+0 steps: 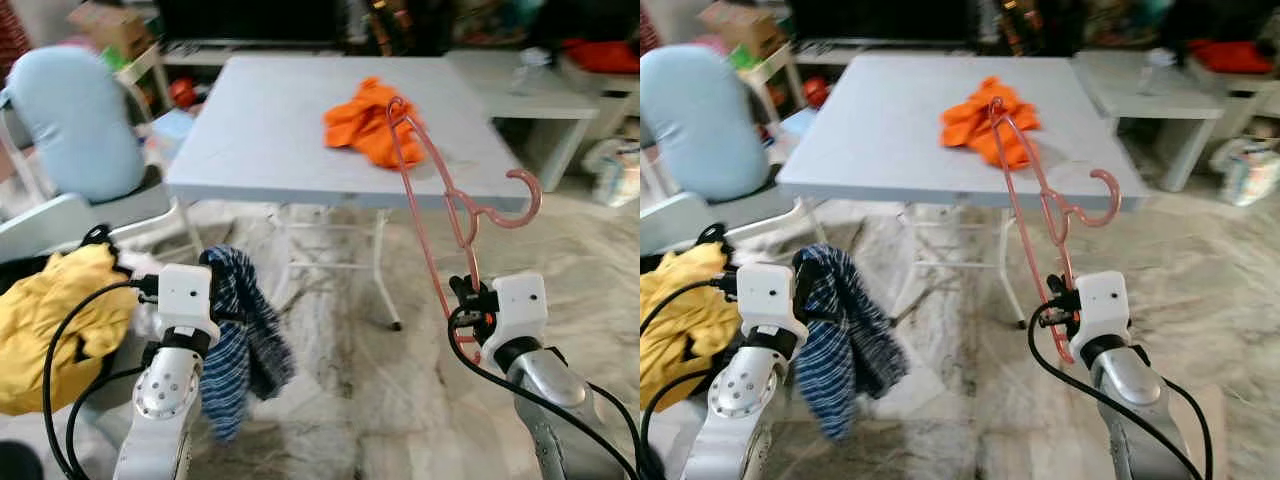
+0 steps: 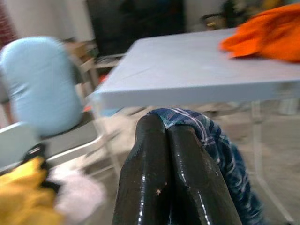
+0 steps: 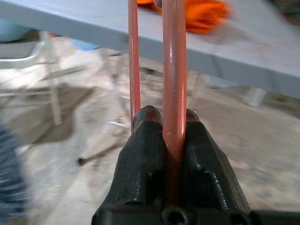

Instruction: Hang hanger

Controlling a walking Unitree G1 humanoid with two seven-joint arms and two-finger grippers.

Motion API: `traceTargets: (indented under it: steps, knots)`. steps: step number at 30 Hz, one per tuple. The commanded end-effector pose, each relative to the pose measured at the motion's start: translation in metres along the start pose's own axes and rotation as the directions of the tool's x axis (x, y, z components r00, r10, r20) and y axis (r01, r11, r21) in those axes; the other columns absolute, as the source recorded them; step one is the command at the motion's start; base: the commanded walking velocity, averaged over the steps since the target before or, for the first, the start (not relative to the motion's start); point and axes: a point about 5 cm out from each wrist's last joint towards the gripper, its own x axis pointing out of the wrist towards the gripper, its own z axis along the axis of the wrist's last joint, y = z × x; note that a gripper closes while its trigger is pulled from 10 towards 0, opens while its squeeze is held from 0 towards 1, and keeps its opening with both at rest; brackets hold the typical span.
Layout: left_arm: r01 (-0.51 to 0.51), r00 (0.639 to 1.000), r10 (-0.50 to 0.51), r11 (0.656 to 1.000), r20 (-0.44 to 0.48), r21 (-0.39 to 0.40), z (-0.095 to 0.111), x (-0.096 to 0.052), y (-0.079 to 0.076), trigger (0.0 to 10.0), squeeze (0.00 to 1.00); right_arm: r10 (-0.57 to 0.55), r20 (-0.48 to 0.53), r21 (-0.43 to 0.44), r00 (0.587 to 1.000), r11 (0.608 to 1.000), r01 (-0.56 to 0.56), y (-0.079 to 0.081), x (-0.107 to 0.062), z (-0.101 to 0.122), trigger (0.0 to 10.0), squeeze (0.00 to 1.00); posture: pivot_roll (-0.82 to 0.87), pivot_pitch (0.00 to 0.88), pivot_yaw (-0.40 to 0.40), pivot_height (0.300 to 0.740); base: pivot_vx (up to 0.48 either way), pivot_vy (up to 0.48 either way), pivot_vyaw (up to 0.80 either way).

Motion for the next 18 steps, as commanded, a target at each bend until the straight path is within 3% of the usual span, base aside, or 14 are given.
traceTargets:
  steps: [1,8,14,18]
  knots:
    - [-0.022,1.0,0.022,1.0,0.009,0.003,0.003,-0.001,0.005,10.0,0.0,0.034,0.028,-0.009,0.999,0.999,-0.034,0.008,0.002,0.006,10.0,0.0,0.07,0.034,-0.014,0.74,0.386,0.281,0.61]
    - [-0.022,1.0,0.022,1.0,0.004,0.003,0.004,0.0,0.004,10.0,0.0,0.017,0.035,0.006,0.999,1.0,-0.017,0.01,0.006,0.008,10.0,0.0,0.07,0.03,-0.009,0.74,0.387,0.283,0.16]
    - [-0.004,1.0,0.004,1.0,0.009,-0.014,0.006,0.005,0.001,10.0,0.0,-0.079,0.058,0.006,0.995,0.997,0.079,0.003,0.011,0.014,10.0,0.0,0.07,0.031,-0.002,0.74,0.394,0.26,0.0]
    - [-0.035,0.999,0.035,0.999,-0.008,-0.026,0.005,0.007,0.0,10.0,0.0,-0.124,0.056,0.028,0.991,0.992,0.123,0.0,0.011,0.014,10.0,0.0,0.07,0.031,-0.002,0.74,0.0,0.0,0.0]
